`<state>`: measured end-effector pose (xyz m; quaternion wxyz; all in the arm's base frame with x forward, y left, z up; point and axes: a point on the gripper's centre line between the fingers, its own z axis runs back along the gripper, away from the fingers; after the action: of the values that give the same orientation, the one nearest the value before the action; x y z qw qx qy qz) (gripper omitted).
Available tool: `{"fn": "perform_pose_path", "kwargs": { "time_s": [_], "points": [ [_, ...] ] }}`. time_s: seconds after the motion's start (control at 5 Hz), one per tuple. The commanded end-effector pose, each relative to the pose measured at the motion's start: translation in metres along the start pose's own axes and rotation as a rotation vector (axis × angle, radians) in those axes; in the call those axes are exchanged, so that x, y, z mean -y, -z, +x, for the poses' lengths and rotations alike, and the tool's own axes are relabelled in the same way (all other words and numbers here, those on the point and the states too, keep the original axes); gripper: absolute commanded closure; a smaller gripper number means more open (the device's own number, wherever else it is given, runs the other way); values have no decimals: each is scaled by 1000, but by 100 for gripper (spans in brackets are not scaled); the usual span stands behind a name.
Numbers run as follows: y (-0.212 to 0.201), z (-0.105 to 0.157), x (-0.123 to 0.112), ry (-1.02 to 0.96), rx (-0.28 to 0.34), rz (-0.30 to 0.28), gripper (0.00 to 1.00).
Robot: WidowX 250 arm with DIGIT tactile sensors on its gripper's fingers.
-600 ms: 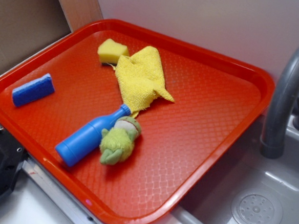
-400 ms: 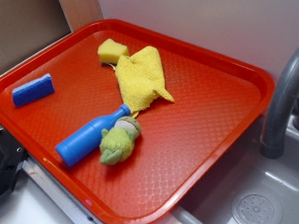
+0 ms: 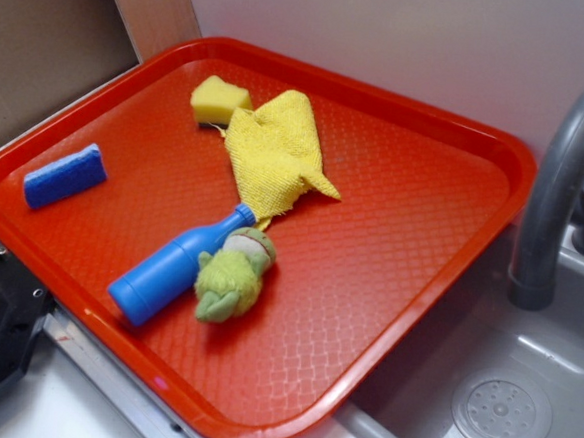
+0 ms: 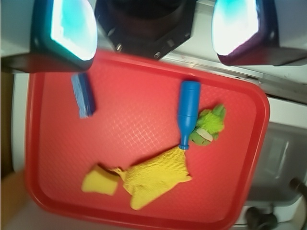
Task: Grab the blue sponge.
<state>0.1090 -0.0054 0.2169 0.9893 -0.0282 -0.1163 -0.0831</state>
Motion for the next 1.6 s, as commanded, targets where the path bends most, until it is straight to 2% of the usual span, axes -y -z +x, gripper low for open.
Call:
{"fn": "perform_pose_path", "kwargs": {
  "time_s": [0.0,0.2,0.4,0.6,0.8,1.2,1.4],
  "points": [
    [62,4,-60,142,8,12,0],
    [89,9,-90,115,-34,50,0],
    [106,8,-106,88,-86,97,0],
    [131,2,-114,99,-163,137,0],
    [147,-4,-115,98,-221,160,0],
    [188,-15,-111,122,-330,170,0],
    [200,-20,-117,119,-377,211,0]
  ]
}}
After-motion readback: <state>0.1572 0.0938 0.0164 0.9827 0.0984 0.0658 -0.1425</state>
